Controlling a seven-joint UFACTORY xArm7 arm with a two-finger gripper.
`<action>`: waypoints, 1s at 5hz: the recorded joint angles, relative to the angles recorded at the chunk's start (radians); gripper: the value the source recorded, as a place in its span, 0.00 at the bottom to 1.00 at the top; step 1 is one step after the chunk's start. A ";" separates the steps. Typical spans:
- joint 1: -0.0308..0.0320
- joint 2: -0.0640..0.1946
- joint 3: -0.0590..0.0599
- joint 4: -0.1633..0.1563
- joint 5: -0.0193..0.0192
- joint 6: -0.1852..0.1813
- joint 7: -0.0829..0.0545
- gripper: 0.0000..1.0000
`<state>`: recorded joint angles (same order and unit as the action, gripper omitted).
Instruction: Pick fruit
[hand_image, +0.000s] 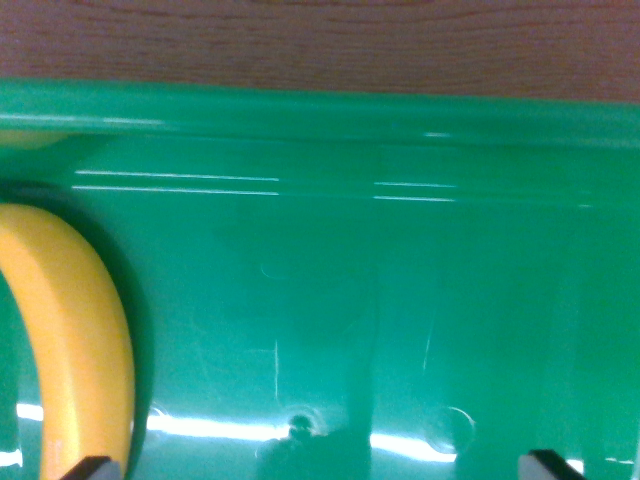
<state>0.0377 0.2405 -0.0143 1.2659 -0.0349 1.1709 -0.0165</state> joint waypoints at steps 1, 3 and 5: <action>0.0000 0.000 0.000 0.000 0.0000 0.000 0.000 0.00; 0.0110 0.015 0.008 -0.031 0.0042 -0.048 0.001 0.00; 0.0211 0.029 0.016 -0.060 0.0081 -0.092 0.002 0.00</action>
<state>0.0588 0.2696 0.0020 1.2055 -0.0268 1.0792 -0.0145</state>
